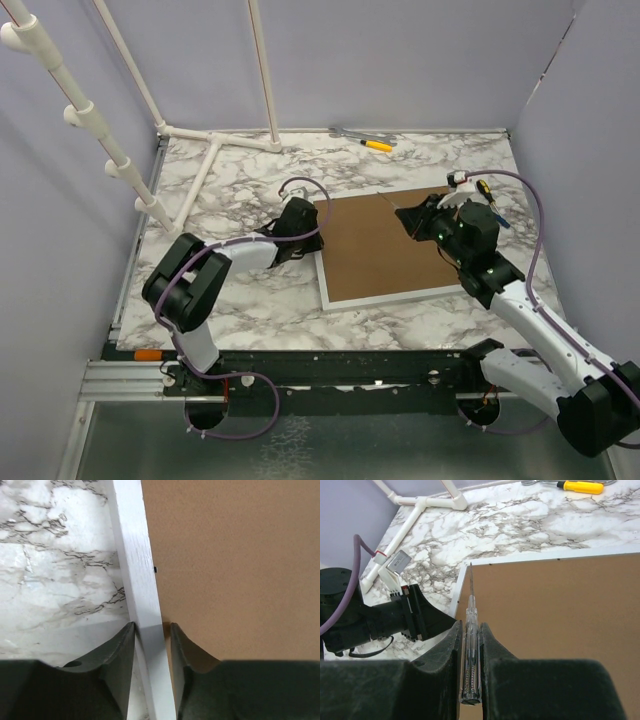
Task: Take the photo out of the frame
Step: Adjust the photo frame at the center of the board.
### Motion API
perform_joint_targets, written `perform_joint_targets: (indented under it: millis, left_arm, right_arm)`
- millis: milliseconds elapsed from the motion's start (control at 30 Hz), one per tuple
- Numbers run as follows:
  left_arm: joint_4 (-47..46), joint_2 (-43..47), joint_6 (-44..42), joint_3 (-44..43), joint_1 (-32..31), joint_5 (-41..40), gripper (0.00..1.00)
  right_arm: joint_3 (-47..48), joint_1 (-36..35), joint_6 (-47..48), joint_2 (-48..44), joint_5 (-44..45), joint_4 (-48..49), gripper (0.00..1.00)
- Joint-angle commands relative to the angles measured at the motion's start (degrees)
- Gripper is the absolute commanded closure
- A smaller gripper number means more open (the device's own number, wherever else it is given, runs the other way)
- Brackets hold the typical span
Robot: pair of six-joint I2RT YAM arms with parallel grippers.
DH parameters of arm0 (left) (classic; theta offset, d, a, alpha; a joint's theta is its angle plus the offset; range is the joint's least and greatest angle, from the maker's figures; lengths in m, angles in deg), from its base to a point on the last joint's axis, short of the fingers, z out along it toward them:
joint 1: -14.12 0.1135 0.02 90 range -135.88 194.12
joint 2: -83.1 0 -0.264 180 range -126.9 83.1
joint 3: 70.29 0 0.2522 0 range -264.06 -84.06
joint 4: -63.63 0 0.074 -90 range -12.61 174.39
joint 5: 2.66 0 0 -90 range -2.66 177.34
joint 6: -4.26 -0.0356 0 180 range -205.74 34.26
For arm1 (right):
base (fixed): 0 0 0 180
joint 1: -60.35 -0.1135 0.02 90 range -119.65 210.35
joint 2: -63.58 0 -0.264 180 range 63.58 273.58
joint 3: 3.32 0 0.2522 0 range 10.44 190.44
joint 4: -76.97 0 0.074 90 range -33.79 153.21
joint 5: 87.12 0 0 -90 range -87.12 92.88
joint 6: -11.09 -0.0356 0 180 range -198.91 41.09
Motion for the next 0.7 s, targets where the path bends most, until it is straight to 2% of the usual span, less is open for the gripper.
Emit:
perform_joint_targets:
  millis: [0, 67, 200, 467, 667]
  left_arm:
    - [5.16, -1.27, -3.16, -3.31, 0.16, -5.63, 0.72]
    - [7.53, -1.39, -3.89, -4.29, 1.26, -6.93, 0.79]
    - [8.38, -1.32, -3.74, -5.09, 4.99, -7.58, 0.84]
    - [8.35, -1.91, -6.43, -7.46, 13.05, -6.5, 0.84]
    - [8.37, -2.98, -9.09, -9.71, 16.16, -8.04, 0.82]
  right_arm:
    - [-1.3, 0.01, -0.63, -1.49, 2.98, 1.36, 1.0]
    - [-1.59, -0.01, -1.01, -1.82, 4.45, 1.08, 1.0]
    - [-1.93, 0.01, -1.81, -2.2, 7.76, -0.56, 0.99]
    - [-3.41, 0.01, -4.72, -2.76, 18.42, -3.32, 1.0]
    - [-4.19, 0.22, -7.61, -1.72, 26.93, -5.57, 0.99]
